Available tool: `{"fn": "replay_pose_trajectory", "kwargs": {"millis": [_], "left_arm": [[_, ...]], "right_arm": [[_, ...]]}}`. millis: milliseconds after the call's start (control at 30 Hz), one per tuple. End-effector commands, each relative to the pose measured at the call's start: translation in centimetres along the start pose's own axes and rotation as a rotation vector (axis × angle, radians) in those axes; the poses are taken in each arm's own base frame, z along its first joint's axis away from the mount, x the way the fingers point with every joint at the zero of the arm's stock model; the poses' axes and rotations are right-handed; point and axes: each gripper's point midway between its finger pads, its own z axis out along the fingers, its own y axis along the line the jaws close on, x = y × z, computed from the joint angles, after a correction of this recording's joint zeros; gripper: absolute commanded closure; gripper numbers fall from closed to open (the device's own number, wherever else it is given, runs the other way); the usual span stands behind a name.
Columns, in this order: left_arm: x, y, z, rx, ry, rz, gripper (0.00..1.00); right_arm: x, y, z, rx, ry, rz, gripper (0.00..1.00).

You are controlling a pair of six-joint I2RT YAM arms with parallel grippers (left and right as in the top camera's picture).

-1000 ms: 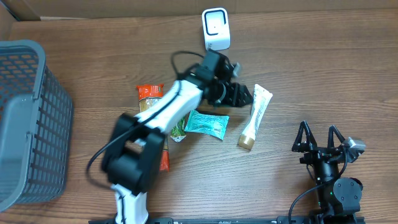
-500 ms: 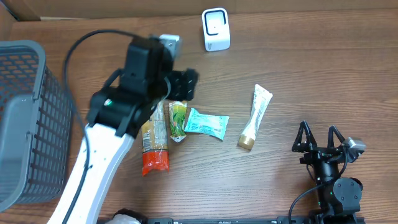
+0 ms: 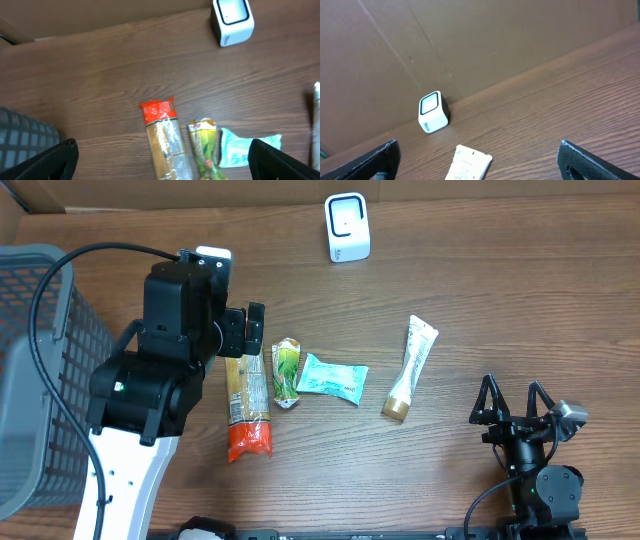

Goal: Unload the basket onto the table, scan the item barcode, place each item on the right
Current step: 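Pull the left gripper back to hover beside the basket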

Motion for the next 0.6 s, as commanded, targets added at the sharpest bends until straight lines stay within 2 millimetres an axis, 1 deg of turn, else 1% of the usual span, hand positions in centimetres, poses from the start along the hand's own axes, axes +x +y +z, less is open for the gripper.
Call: {"fn": "replay_pose_trajectory", "kwargs": {"millis": [0, 233, 567], "left_arm": [[-0.14, 0.34, 0.37, -0.017, 0.007, 0.109, 0.0], [0.63, 0.24, 0.94, -0.015, 0.048, 0.117, 0.0], [0.79, 0.16, 1.36, -0.015, 0.062, 0.12, 0.01]], "right_arm": [[0.12, -0.24, 0.02, 0.006, -0.006, 0.003, 0.0], [0.12, -0.24, 0.02, 0.006, -0.006, 0.003, 0.0], [0.12, -0.24, 0.02, 0.006, -0.006, 0.003, 0.0]]}}
